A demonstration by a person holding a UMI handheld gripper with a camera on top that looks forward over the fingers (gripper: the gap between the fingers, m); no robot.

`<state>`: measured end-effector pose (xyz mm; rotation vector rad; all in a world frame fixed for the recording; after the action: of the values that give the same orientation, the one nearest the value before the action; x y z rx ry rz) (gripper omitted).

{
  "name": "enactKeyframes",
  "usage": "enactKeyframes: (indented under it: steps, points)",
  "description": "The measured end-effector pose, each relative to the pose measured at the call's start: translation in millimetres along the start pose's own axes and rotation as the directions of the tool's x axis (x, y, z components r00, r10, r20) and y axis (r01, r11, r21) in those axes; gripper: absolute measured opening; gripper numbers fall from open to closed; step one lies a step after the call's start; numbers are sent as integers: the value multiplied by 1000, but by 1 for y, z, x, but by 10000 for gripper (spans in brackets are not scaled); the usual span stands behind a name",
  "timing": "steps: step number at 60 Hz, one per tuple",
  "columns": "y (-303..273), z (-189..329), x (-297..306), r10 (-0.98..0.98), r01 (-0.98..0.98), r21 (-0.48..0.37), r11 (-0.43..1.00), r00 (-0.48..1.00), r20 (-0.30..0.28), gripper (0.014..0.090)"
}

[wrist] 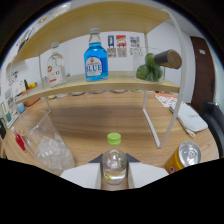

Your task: Make me a cup of Vodka Sunrise.

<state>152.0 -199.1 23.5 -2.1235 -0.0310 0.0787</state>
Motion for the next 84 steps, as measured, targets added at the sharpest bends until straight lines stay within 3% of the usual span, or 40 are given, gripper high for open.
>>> enactKeyframes:
  steps: [27,31,39,42,58,84]
  points:
    - [9,-5,4,-40,39,-33,999,998,-40,404]
    - [8,-12,4,-35,33,-33,999,999,-42,490]
    - [-12,-41,1,-30,29,-16,999,998,-57,804]
    - [-21,-57,0,-31,30,-9,999,997,-73,860]
    - [-54,-140,-32,-48,48,-1,999,990,-130,861]
    - [-42,-189,-109,-50,47,-35,998,993,-106,860]
